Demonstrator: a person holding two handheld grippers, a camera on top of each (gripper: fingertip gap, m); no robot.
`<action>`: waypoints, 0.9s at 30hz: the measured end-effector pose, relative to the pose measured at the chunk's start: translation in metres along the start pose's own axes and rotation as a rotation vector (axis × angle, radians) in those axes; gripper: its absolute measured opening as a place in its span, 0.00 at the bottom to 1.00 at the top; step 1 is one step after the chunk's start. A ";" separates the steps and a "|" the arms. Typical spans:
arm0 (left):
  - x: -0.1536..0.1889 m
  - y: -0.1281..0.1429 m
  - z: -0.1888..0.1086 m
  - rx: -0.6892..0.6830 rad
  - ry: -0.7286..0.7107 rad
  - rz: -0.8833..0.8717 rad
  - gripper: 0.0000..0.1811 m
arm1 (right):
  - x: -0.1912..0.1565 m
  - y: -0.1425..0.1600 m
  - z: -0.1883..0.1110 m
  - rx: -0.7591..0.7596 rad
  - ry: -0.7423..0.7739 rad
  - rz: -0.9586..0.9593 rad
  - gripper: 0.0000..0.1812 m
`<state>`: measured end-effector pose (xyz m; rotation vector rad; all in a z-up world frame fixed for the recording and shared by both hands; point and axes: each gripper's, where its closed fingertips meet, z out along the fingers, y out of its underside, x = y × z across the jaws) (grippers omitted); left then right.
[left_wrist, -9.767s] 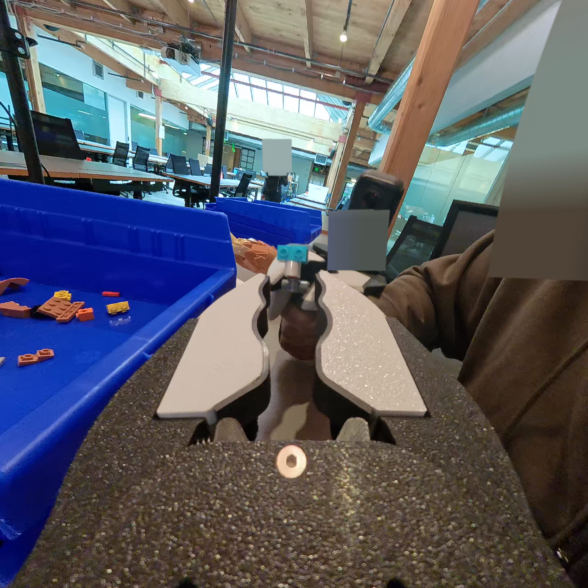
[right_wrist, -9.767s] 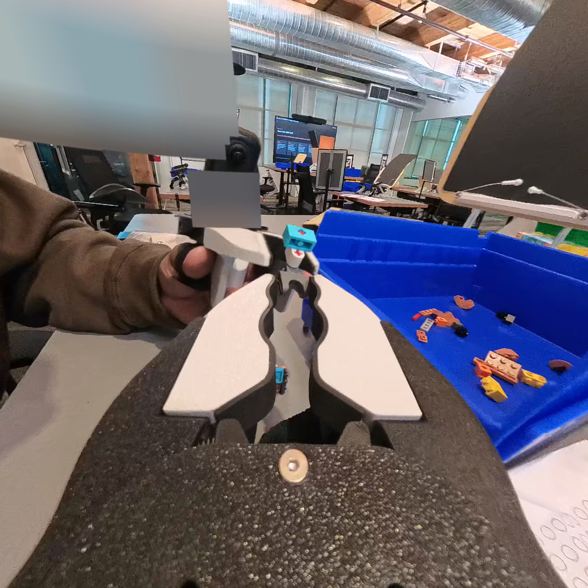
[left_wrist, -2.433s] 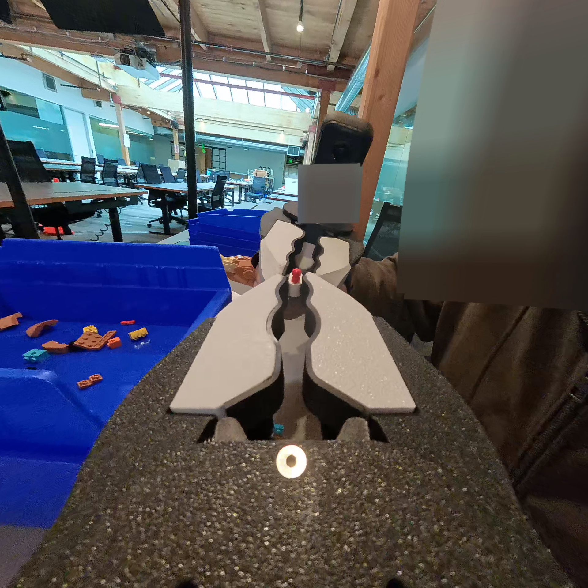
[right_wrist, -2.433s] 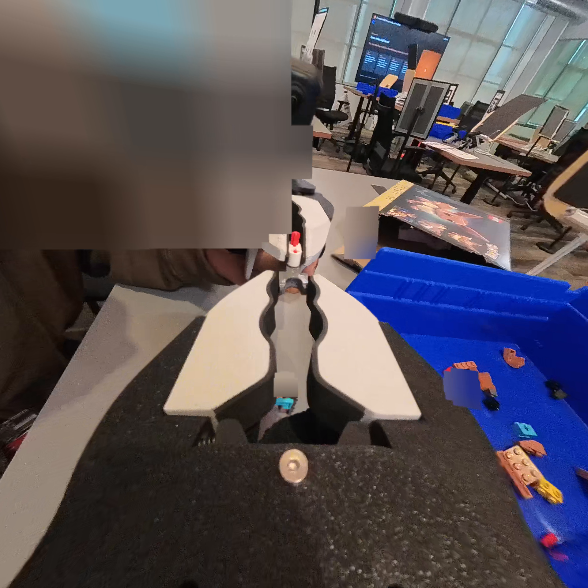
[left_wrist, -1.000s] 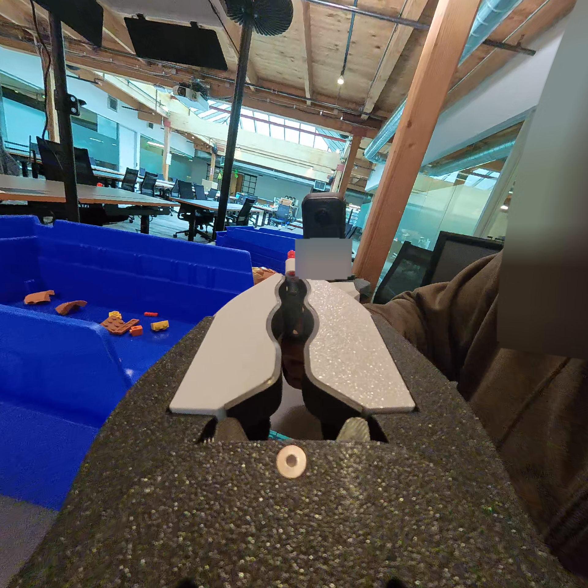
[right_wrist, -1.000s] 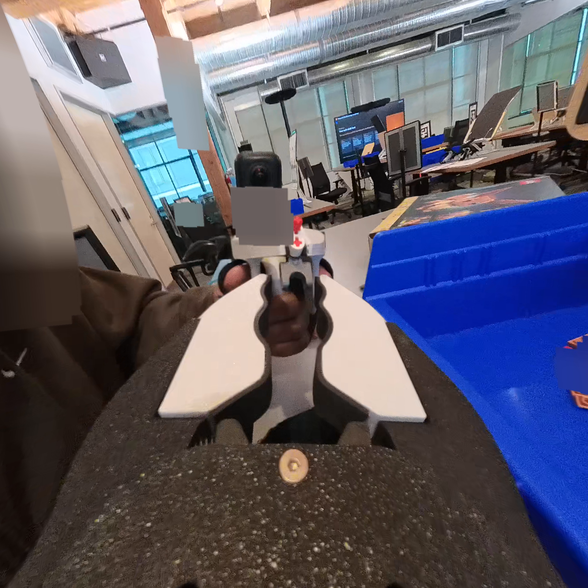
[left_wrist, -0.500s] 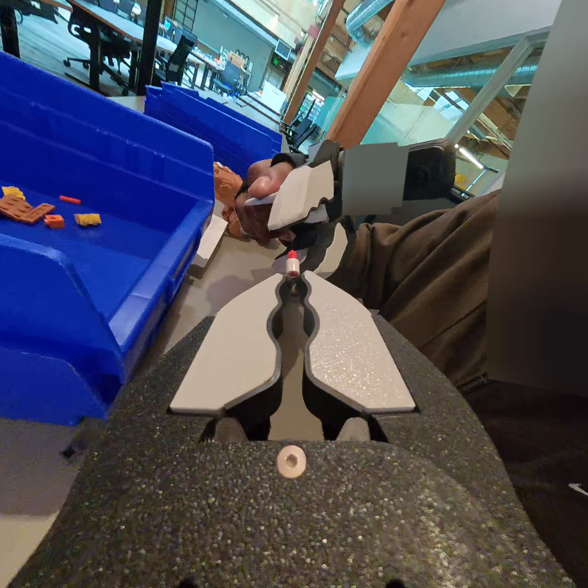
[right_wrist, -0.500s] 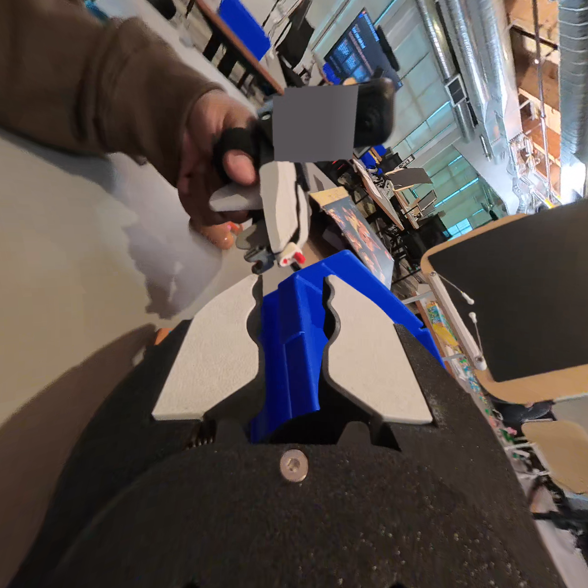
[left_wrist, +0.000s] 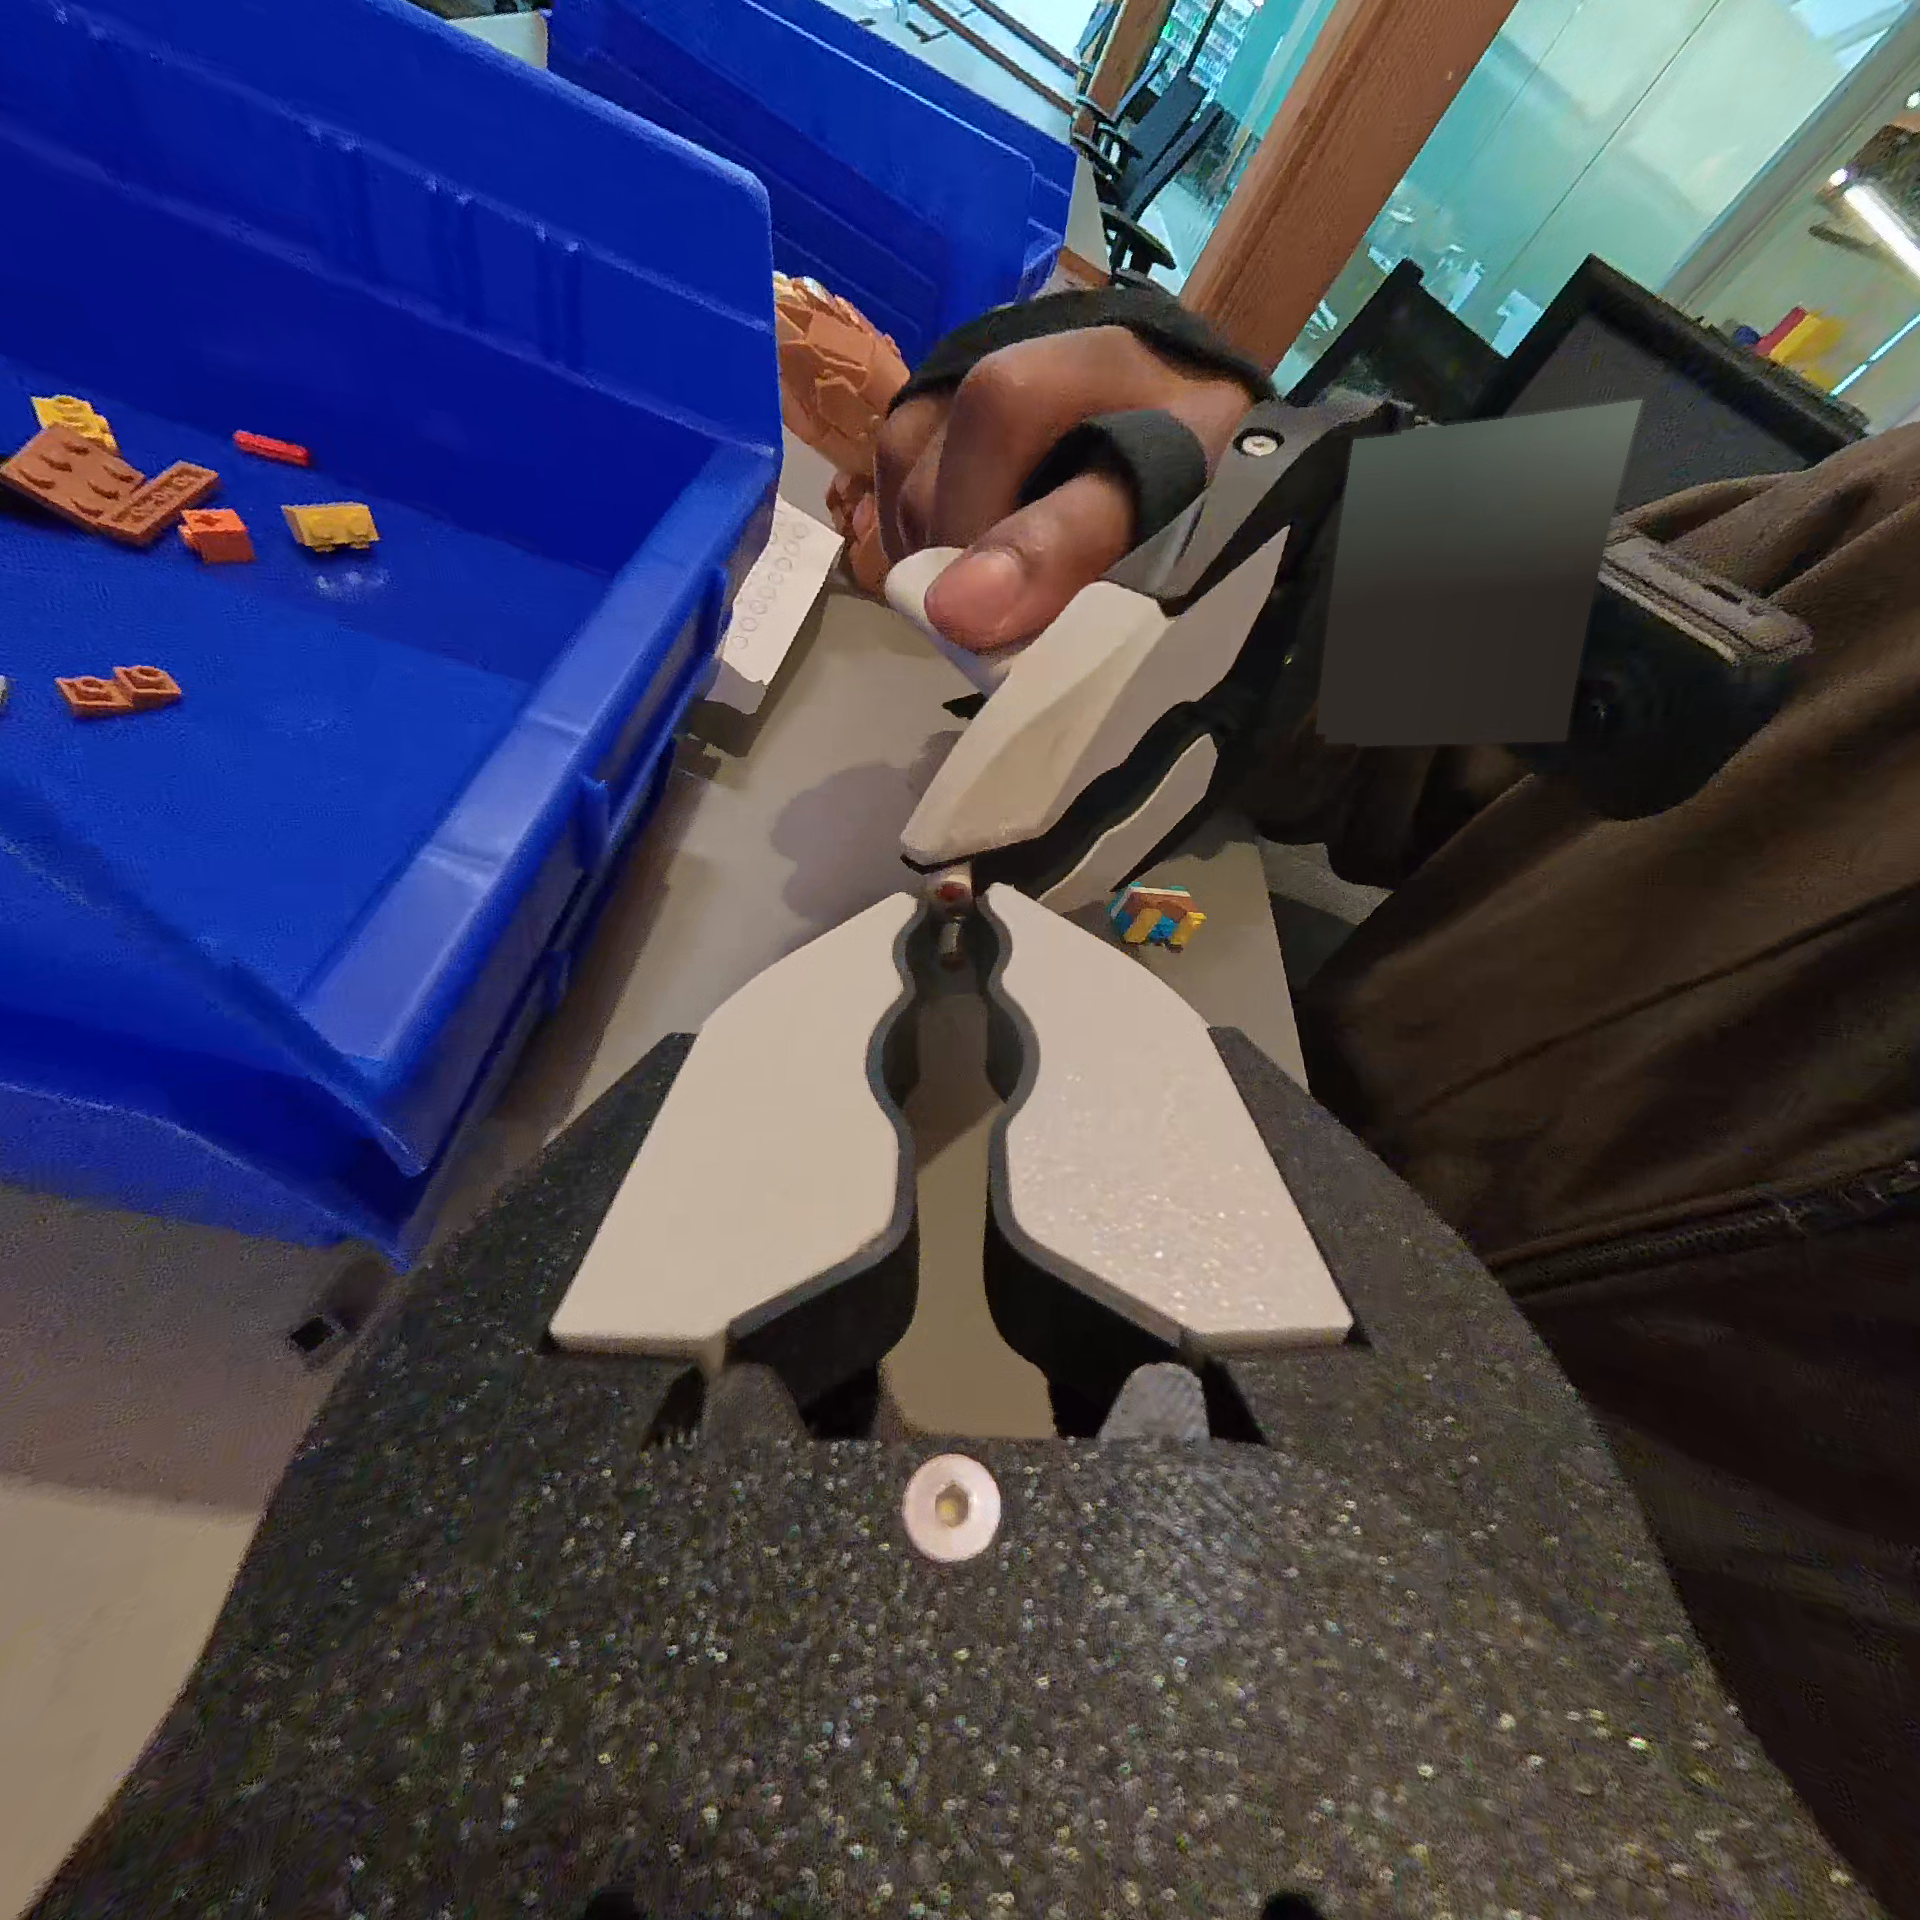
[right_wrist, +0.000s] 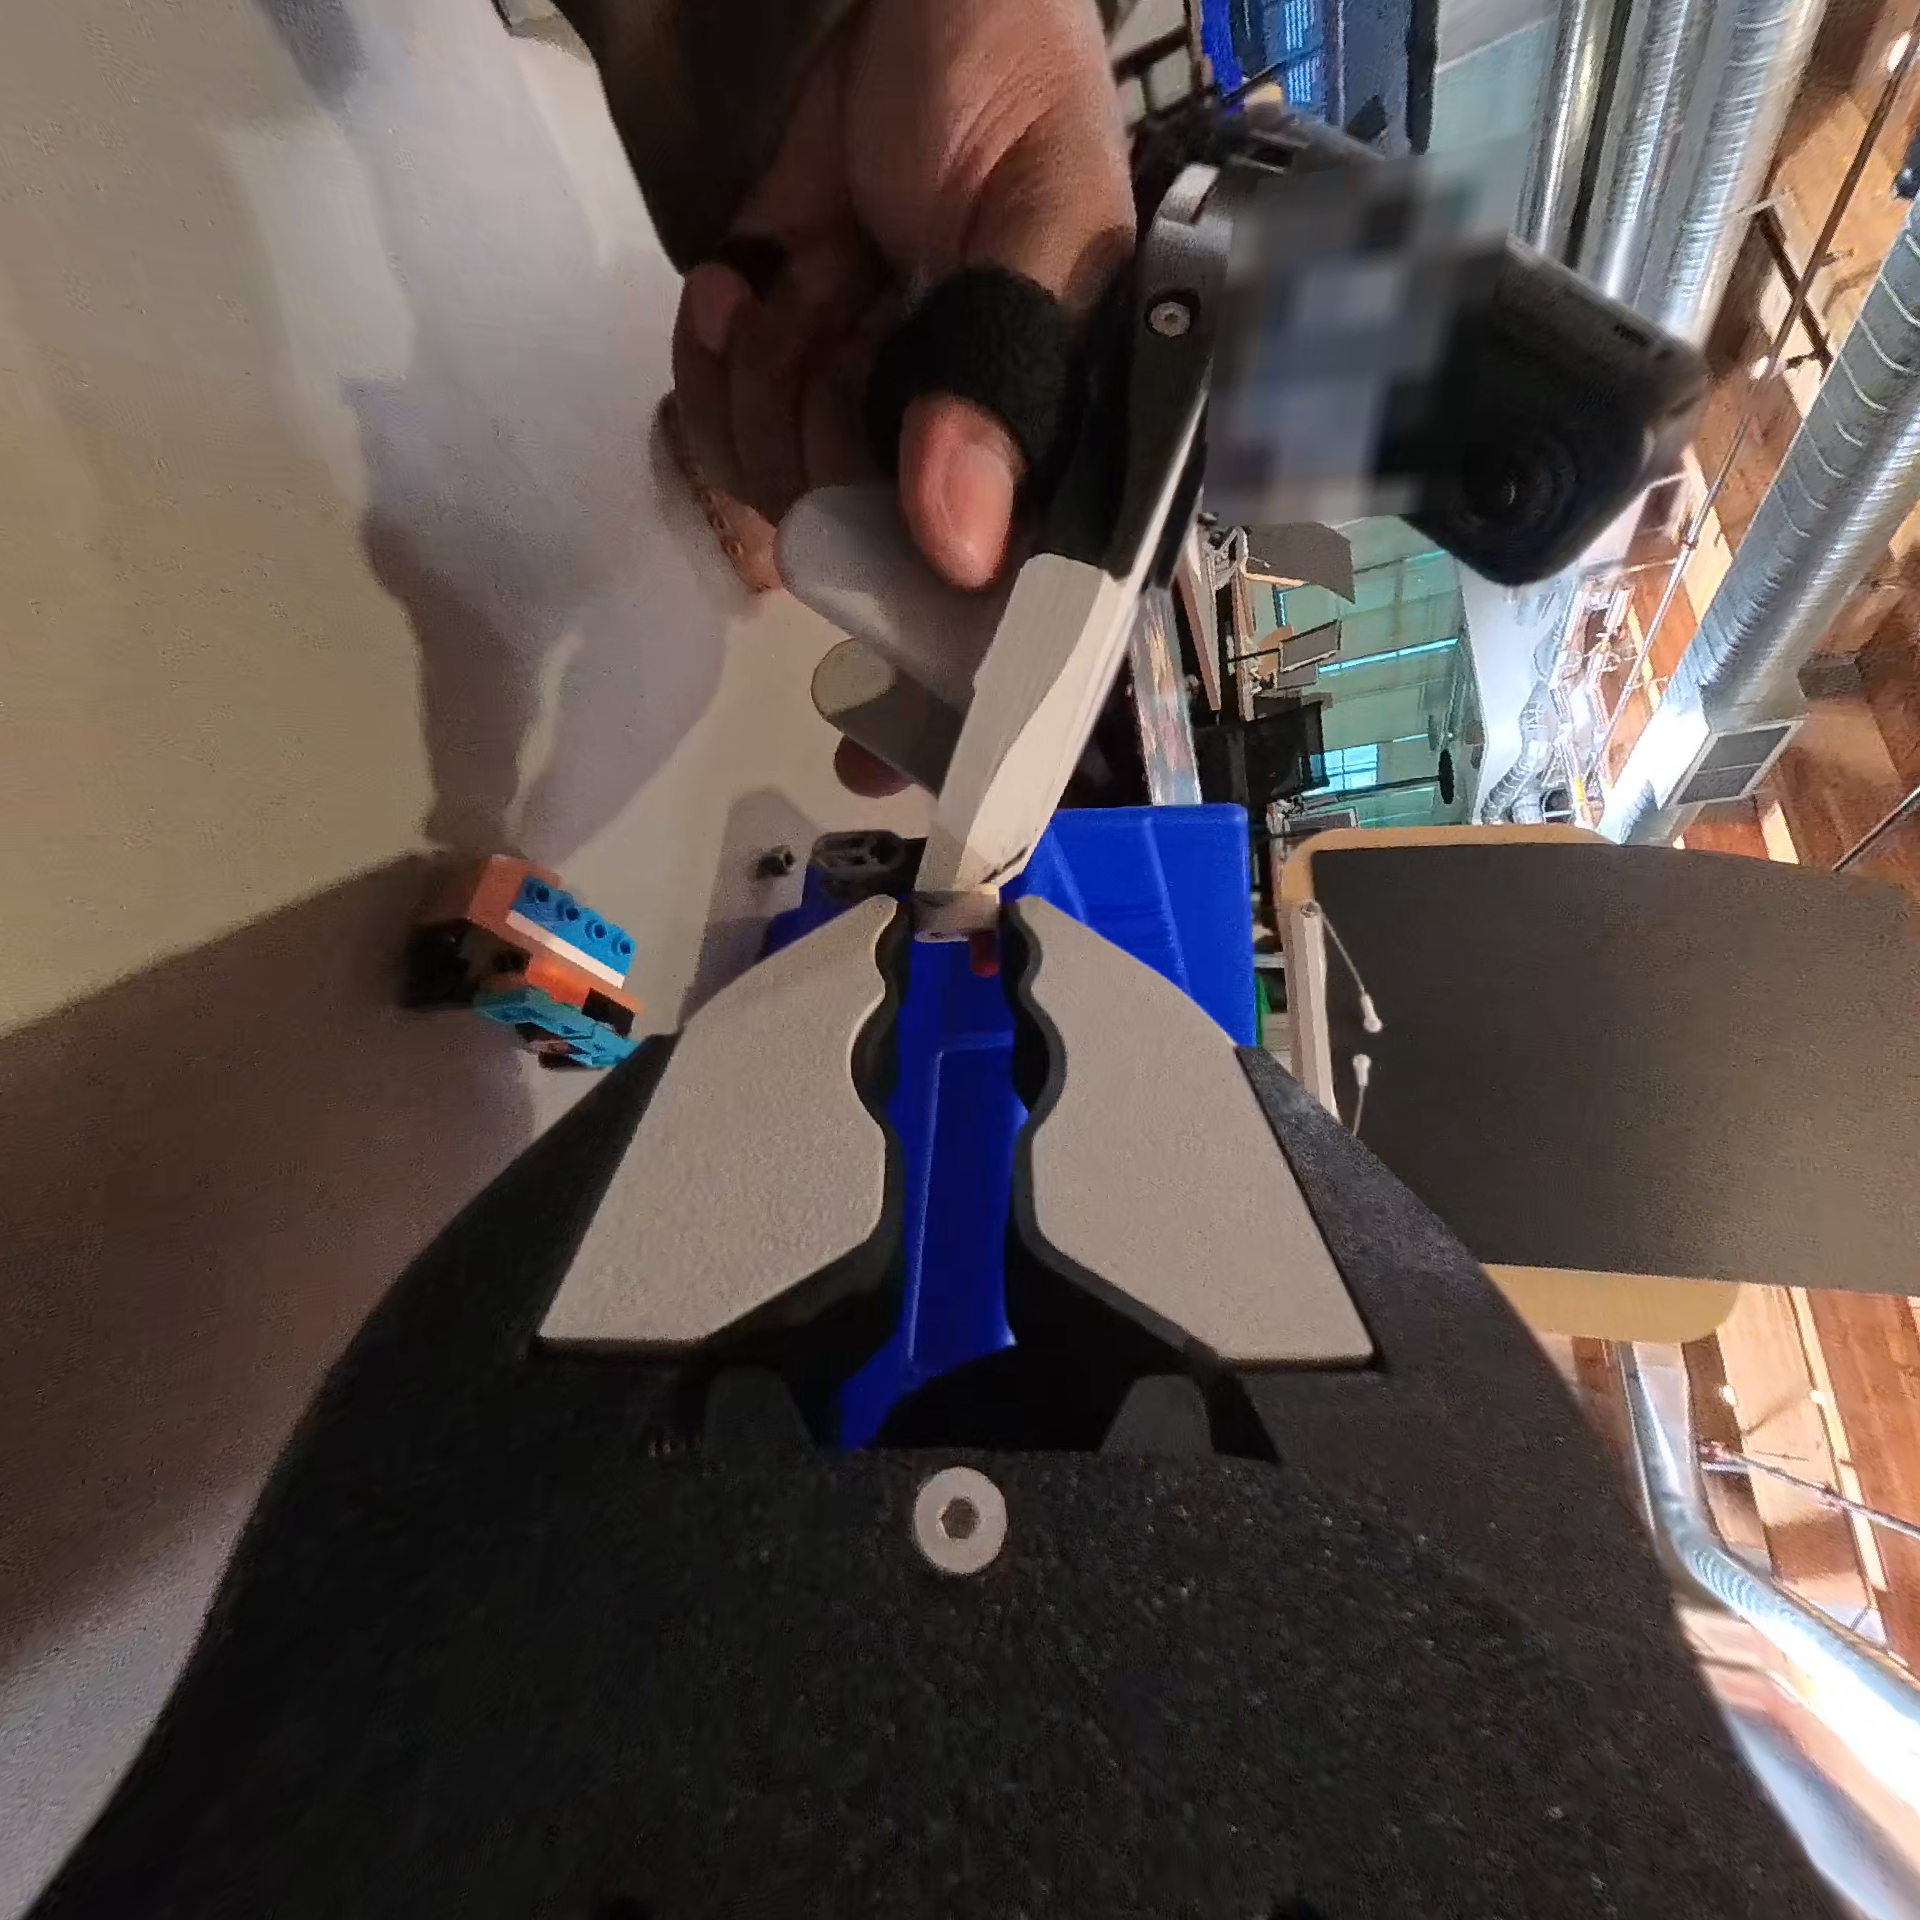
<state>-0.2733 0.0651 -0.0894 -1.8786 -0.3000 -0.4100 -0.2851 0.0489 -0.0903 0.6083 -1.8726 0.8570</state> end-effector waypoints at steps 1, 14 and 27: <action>-0.002 0.001 0.000 -0.002 -0.015 0.013 0.04 | -0.001 0.002 0.001 -0.010 0.001 -0.006 0.09; -0.007 -0.018 -0.003 0.131 -0.060 0.058 0.17 | 0.024 0.011 -0.002 -0.052 0.166 0.058 0.09; -0.009 -0.020 -0.001 0.155 -0.123 0.242 0.09 | 0.035 0.008 -0.009 0.001 0.232 0.087 0.09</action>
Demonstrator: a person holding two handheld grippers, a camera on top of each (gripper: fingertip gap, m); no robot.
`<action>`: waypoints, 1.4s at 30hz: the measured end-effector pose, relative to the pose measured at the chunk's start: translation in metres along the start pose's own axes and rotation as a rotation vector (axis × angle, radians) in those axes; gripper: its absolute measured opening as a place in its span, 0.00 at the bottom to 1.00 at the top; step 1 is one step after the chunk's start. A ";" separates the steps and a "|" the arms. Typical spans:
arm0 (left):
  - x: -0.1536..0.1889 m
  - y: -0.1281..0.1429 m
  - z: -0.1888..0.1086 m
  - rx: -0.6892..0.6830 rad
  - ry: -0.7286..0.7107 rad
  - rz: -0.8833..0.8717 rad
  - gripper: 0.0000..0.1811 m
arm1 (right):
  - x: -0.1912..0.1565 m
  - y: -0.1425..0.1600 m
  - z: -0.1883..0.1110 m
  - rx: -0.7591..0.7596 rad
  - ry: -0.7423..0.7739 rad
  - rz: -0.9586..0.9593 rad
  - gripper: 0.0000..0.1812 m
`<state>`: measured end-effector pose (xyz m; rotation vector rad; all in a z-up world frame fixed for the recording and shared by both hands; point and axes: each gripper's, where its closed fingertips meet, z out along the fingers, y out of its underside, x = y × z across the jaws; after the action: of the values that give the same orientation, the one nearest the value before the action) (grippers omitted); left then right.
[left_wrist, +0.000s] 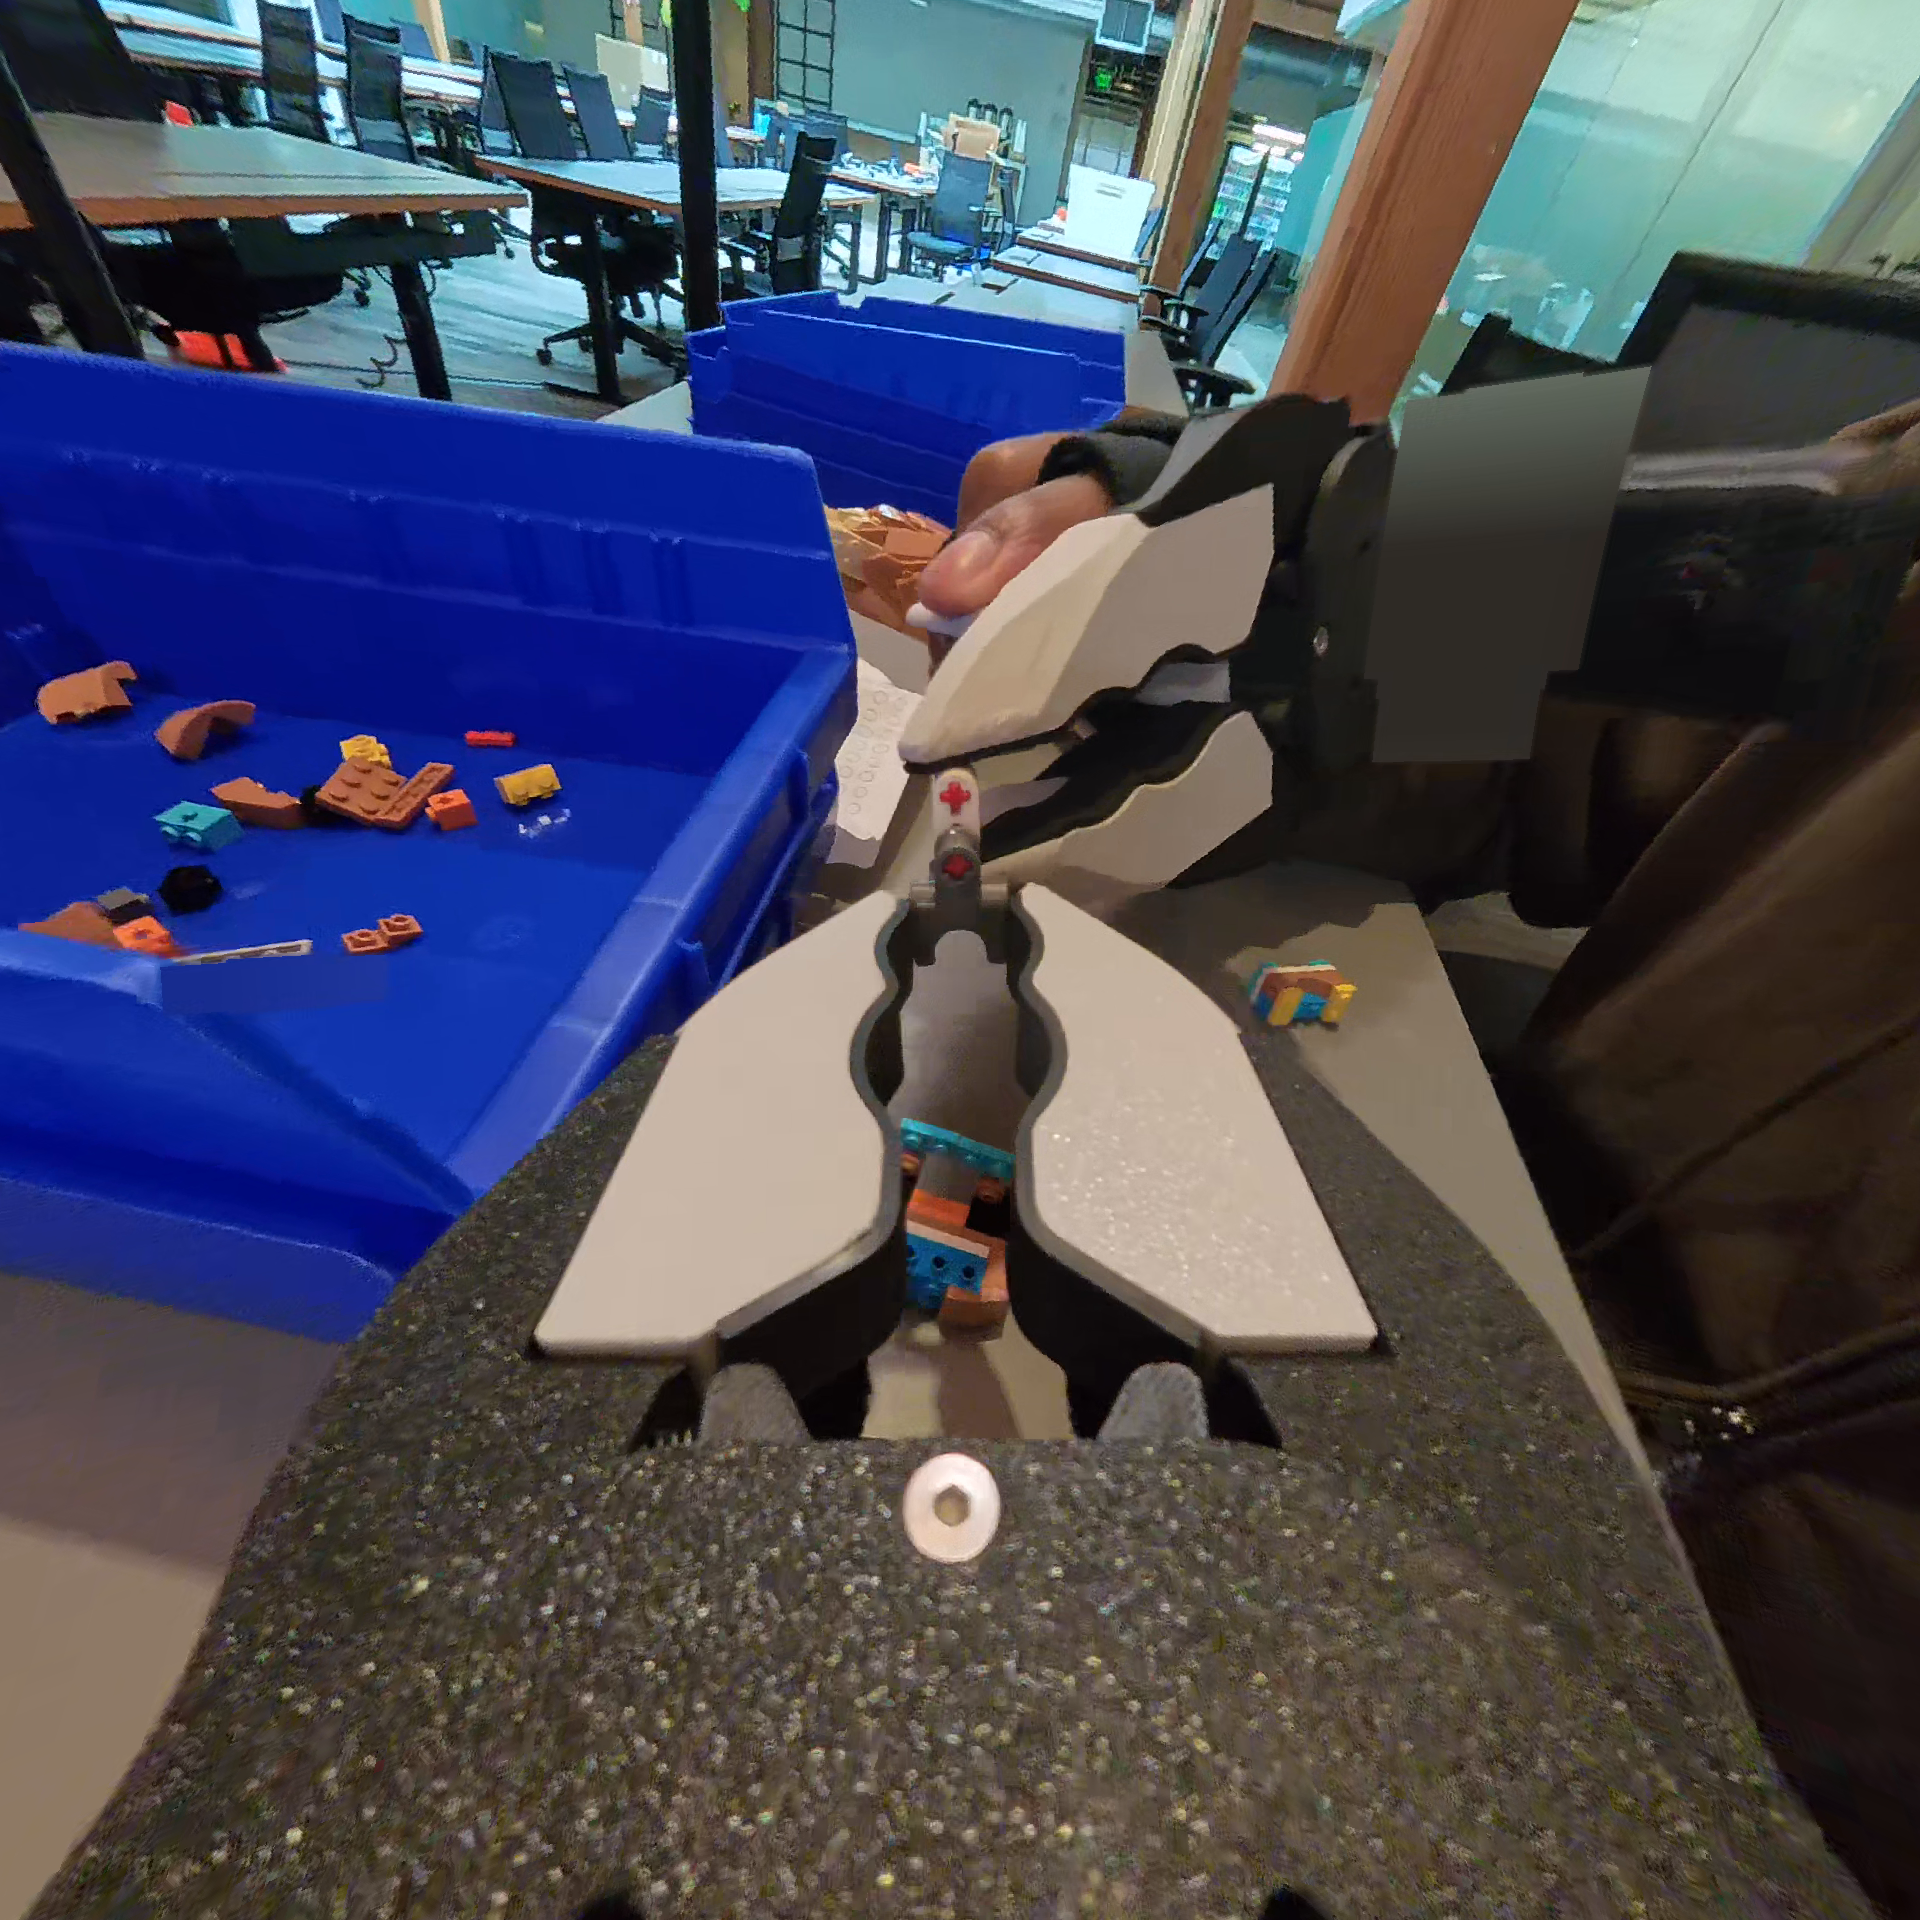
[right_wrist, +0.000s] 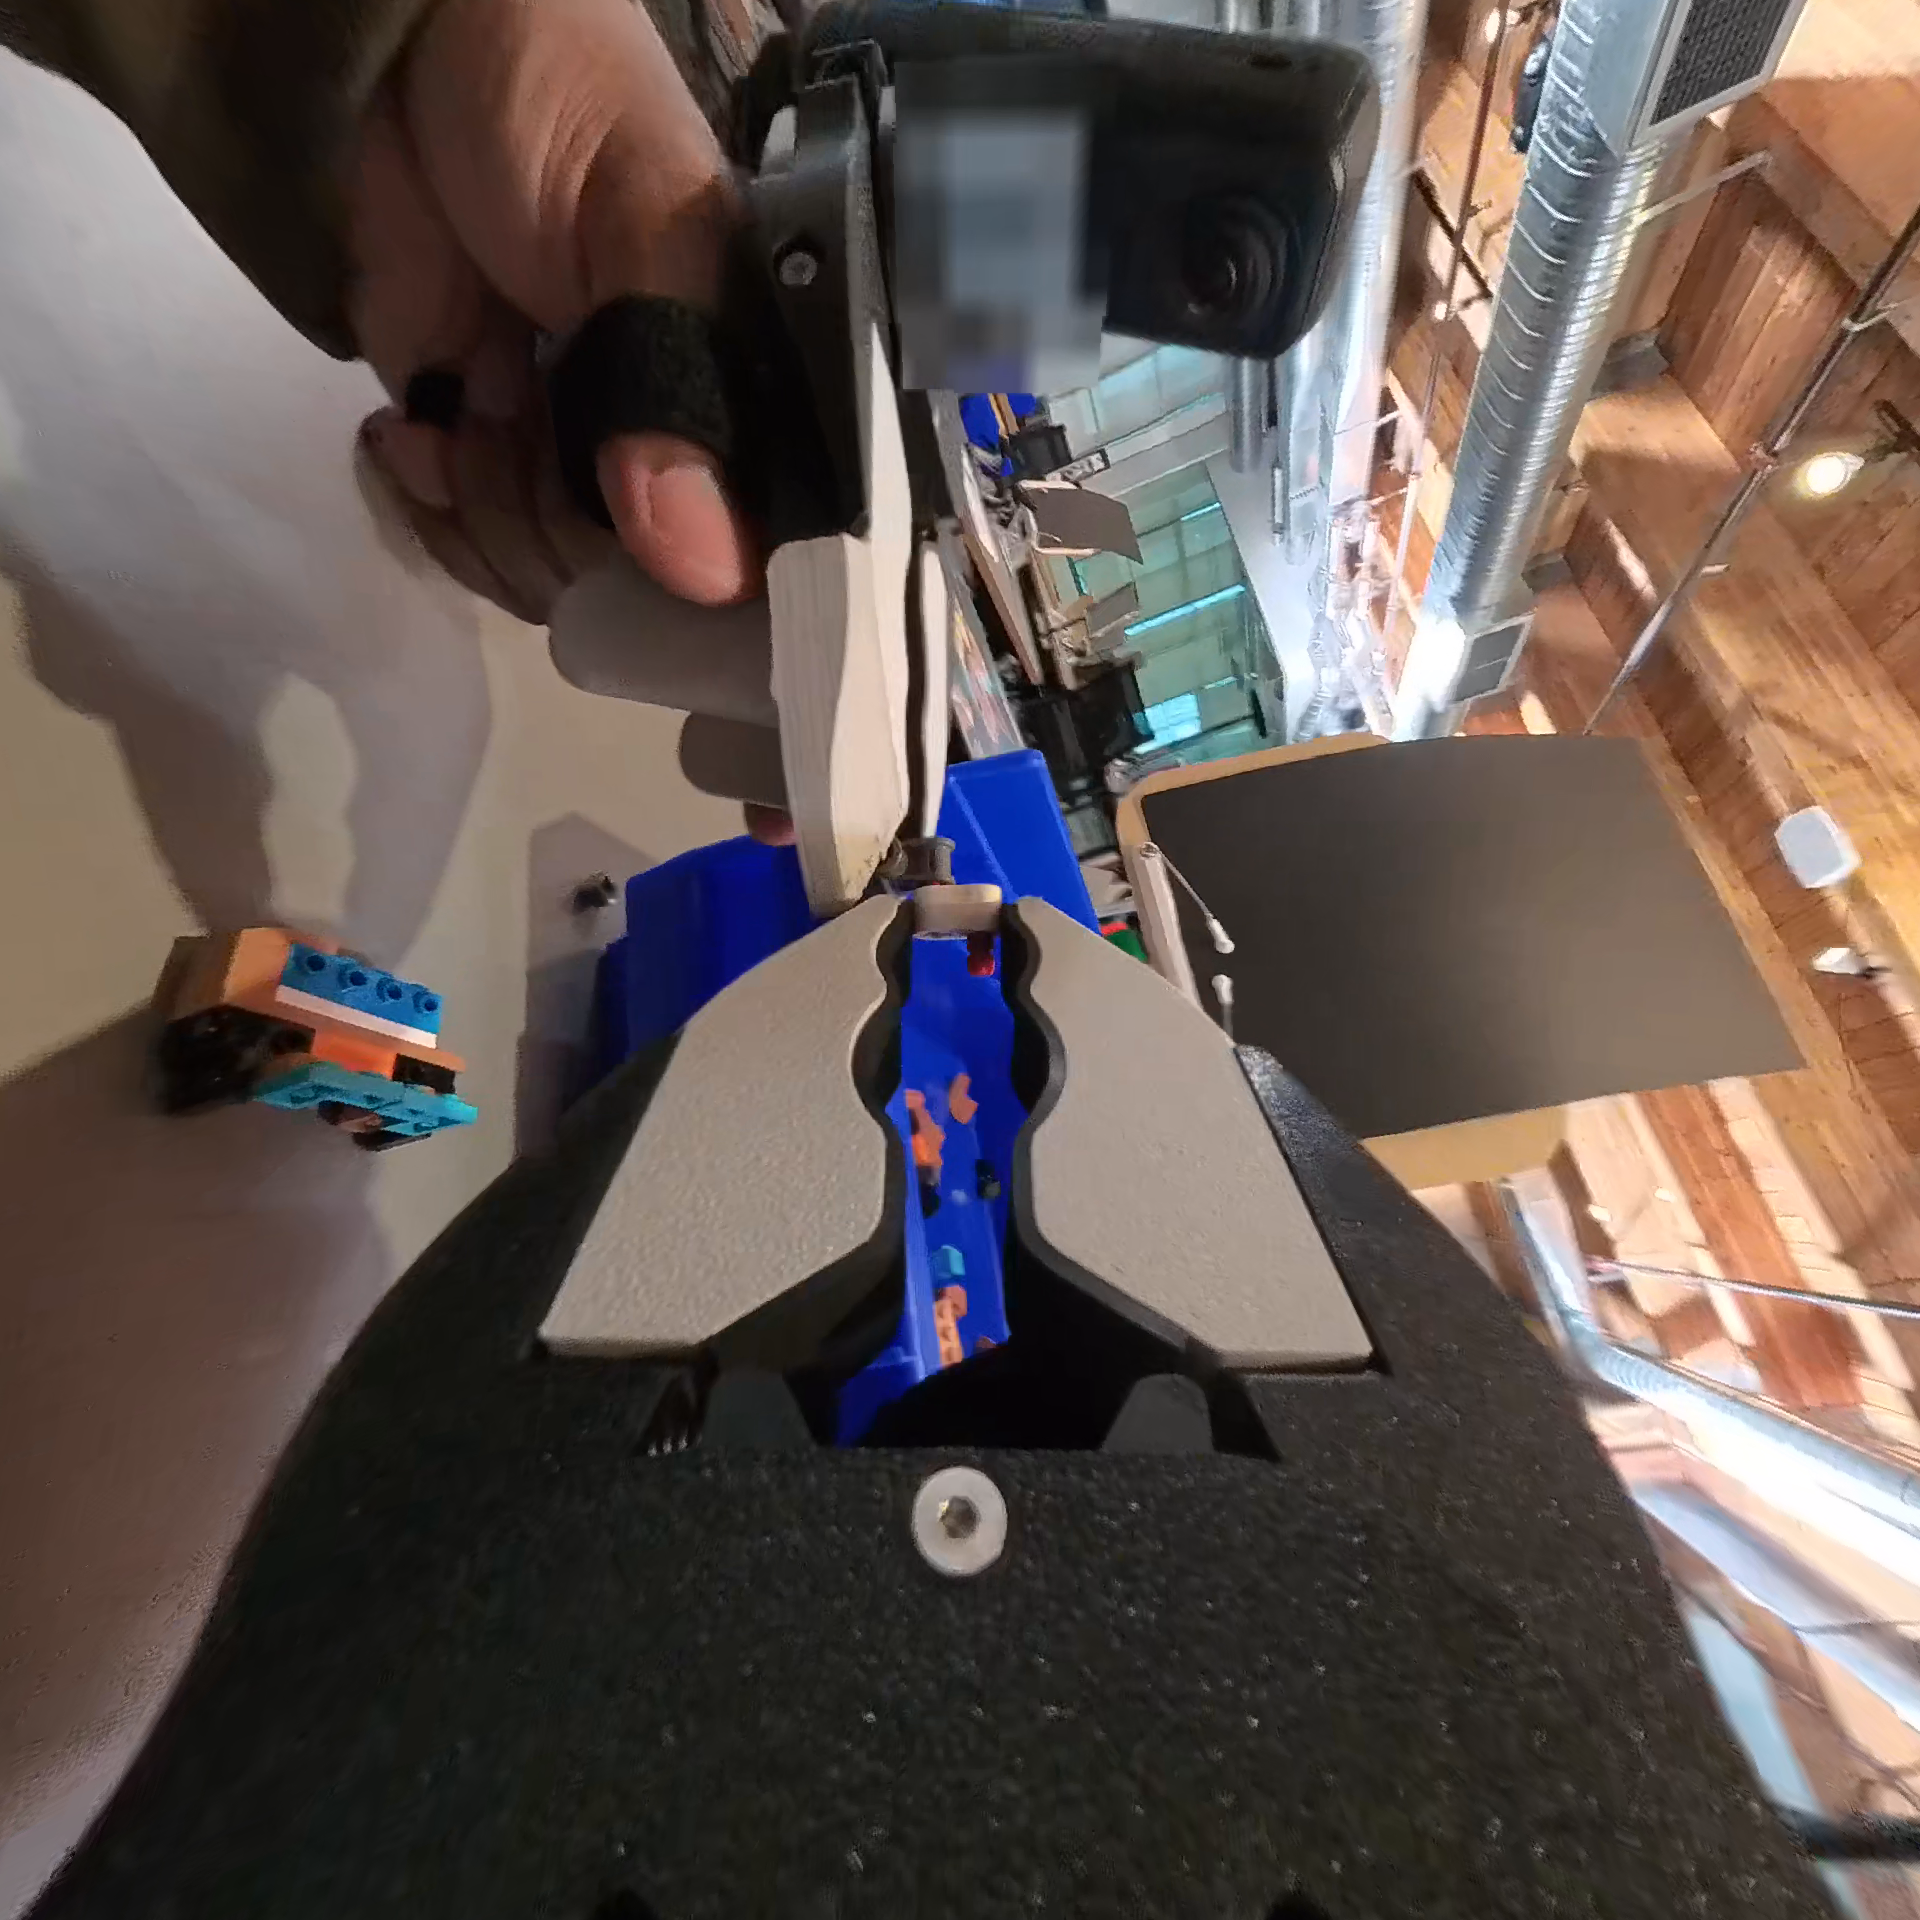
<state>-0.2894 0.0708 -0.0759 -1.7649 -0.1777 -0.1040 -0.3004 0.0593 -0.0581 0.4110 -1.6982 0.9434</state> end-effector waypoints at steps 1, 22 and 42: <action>-0.001 0.000 0.000 -0.011 -0.022 0.047 0.09 | -0.001 0.000 -0.001 0.013 -0.028 0.032 0.10; -0.002 0.026 0.007 -0.380 -0.343 0.984 0.10 | -0.042 0.003 -0.011 0.032 -0.391 0.192 0.08; 0.013 0.012 0.014 -0.235 -0.292 0.793 0.10 | -0.031 0.006 -0.025 0.061 -0.166 -0.118 0.06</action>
<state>-0.2750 0.0832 -0.0882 -1.9576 0.3451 0.7314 -0.2778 0.0765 -0.0868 0.6376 -1.7763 0.8967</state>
